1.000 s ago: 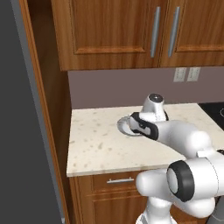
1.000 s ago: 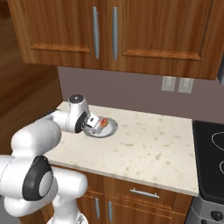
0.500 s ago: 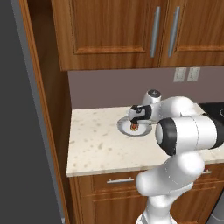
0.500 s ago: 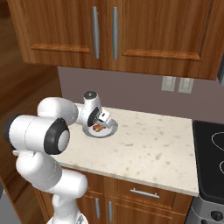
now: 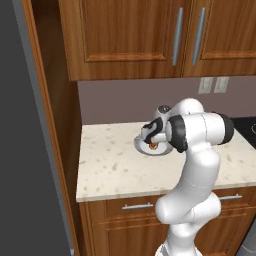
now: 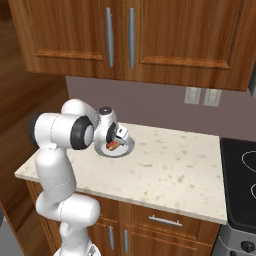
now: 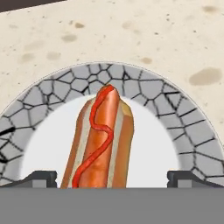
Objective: Place the cold items (orange and onion) from the fridge in one tupperware on the dining counter. Place the warm items (kebab skewer and hot dog) in the stove area in another tupperware.
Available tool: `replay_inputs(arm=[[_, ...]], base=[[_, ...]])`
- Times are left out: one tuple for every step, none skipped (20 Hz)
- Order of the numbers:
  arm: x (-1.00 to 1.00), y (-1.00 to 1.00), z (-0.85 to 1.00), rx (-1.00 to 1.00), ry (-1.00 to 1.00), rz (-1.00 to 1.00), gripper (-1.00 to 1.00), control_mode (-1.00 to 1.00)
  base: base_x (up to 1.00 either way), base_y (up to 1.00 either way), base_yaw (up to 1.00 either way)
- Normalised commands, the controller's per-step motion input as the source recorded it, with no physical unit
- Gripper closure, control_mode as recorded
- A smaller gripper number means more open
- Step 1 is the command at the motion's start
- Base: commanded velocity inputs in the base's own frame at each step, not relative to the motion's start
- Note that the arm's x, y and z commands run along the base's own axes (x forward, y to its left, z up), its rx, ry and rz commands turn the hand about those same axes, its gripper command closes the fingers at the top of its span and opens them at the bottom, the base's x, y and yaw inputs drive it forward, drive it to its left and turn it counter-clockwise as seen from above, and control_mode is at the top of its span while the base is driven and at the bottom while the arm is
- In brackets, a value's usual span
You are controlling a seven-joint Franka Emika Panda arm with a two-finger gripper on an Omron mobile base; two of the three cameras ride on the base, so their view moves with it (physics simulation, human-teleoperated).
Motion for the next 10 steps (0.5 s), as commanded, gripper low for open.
replay_inputs(arm=[[0.46,0.23,-0.34,-0.09,0.01,0.0,-1.0,-1.0],[0.45,0.26,-0.34,-0.1,0.0,0.0,-1.0,-1.0],[0.41,0.26,-0.4,-0.11,0.0,0.0,-1.0,-1.0],[0.37,0.23,-0.41,-0.11,0.0,0.0,-1.0,-1.0],[0.29,0.21,-0.43,-0.11,0.03,0.0,-1.0,-1.0],[0.22,0.18,-0.45,-0.09,0.04,0.0,-1.0,-1.0],[0.07,0.09,-0.49,-0.07,0.04,0.0,-1.0,-1.0],[0.01,0.0,-0.53,-0.05,0.05,0.0,-1.0,-1.0],[0.0,0.0,-0.57,-0.04,0.09,0.0,-1.0,-1.0],[0.0,0.0,-0.6,-0.03,0.1,0.0,-1.0,-1.0]], base=[[0.0,0.0,0.0],[0.0,0.0,0.0],[0.0,0.0,0.0],[0.0,0.0,0.0],[0.0,0.0,0.0],[0.0,0.0,0.0],[0.0,0.0,0.0],[0.0,0.0,0.0],[0.0,0.0,0.0],[0.0,0.0,0.0]])
